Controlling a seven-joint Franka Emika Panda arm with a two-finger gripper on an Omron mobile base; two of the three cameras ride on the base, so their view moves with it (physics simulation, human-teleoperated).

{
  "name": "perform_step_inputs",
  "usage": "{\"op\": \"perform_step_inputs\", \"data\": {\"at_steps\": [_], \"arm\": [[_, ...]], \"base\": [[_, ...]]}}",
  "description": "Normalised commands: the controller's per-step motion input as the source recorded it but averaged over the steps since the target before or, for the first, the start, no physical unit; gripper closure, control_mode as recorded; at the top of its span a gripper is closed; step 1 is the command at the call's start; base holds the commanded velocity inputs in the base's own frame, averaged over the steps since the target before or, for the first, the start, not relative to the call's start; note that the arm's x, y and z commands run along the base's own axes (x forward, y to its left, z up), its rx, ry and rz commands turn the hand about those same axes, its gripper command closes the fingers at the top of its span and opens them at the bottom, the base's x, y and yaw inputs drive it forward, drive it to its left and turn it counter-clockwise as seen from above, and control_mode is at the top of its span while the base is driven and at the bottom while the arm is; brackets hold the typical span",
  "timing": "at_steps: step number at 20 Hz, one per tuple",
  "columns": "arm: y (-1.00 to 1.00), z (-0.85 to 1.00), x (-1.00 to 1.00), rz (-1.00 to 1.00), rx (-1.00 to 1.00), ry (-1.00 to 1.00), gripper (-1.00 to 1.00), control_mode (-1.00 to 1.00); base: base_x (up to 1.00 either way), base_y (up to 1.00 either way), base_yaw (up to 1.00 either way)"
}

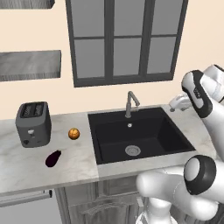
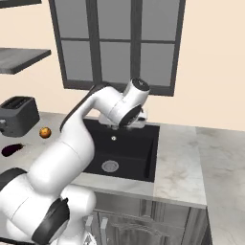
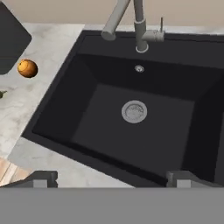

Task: Turn on the sink faucet. Then move the eggplant from the counter to the sink. Turn off the sink. Move the vegetable from the sink to the pot next to the stove. Finally move the pot to the front right burner.

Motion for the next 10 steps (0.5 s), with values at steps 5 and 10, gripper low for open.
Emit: {"op": "perform_step_inputs", "data": {"at_steps": [5,10], "arm": [[0.02,-0.39,0.46,0.24,0.02,-0.11,-1.0,-1.0],[0.06,-0.13,0.71,0.02,0.0,0.02,-1.0,-1.0]], "base": [[0.0,0.0,0.0],[0.0,0.0,0.0]]}}
